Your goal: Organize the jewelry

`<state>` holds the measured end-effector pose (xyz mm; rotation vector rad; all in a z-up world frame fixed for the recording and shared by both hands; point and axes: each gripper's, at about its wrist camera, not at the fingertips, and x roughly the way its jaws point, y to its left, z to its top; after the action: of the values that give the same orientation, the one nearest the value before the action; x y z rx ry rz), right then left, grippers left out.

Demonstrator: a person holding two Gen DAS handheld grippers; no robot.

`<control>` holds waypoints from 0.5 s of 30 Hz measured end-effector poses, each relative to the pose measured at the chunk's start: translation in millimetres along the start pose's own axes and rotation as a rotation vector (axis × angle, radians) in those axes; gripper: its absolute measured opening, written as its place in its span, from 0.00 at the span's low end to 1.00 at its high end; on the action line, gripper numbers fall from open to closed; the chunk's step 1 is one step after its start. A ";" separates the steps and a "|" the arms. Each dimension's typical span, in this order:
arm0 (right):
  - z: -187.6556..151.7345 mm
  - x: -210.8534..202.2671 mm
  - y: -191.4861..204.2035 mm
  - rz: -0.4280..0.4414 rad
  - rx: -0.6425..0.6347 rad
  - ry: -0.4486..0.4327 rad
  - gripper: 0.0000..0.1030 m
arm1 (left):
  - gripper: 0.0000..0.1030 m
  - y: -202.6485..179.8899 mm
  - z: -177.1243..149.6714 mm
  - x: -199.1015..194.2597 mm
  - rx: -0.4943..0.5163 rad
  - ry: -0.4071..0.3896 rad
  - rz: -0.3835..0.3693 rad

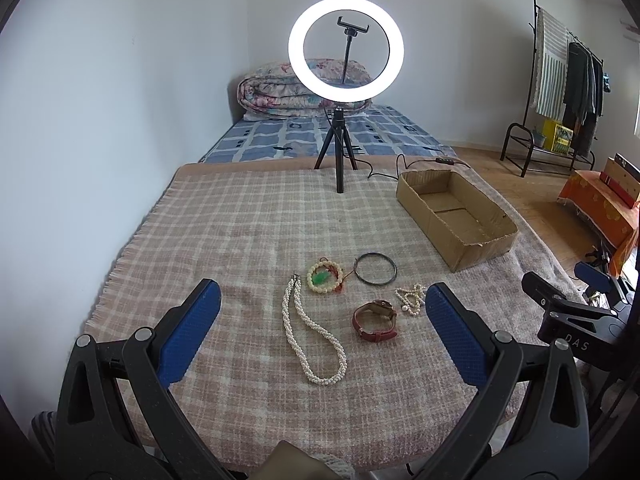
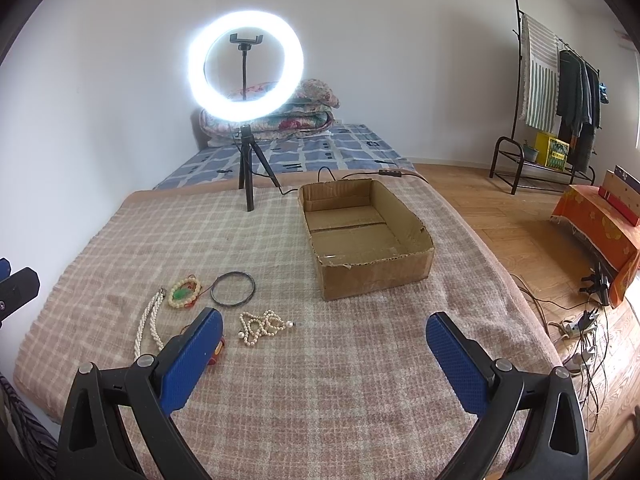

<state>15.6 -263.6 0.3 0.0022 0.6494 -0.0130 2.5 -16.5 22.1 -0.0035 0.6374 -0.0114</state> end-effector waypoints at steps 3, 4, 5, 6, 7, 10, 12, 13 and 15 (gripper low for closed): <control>-0.1 0.1 0.1 0.000 0.001 0.000 1.00 | 1.00 -2.1 2.2 -1.1 -0.002 0.001 -0.001; 0.0 0.2 0.0 0.000 0.001 0.000 1.00 | 1.00 -2.5 2.4 -1.4 -0.001 0.001 -0.001; -0.3 0.2 0.3 0.001 0.001 0.000 1.00 | 1.00 -0.1 -0.6 -0.3 -0.001 -0.002 0.000; -0.3 0.3 0.2 0.001 0.001 0.000 1.00 | 1.00 -2.3 1.6 -1.4 0.000 -0.001 0.000; -0.3 0.3 0.3 0.001 0.001 0.000 1.00 | 1.00 -2.5 1.9 -1.5 0.000 -0.001 -0.001; -0.1 0.4 -0.2 0.000 0.003 0.002 1.00 | 1.00 -4.1 5.6 1.4 -0.001 0.001 -0.001; -0.5 0.3 0.2 0.000 0.003 0.001 1.00 | 1.00 -3.8 4.8 1.1 -0.002 -0.002 0.000; -0.3 0.3 -0.1 0.000 0.003 0.001 1.00 | 1.00 -2.4 3.0 1.9 -0.001 -0.002 0.000; -0.5 0.4 0.1 0.000 0.003 0.001 1.00 | 1.00 -1.4 1.8 2.2 -0.001 -0.002 -0.001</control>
<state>15.7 -263.5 -0.3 0.0048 0.6505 -0.0134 5.4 -17.9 22.3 -0.0050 0.6352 -0.0117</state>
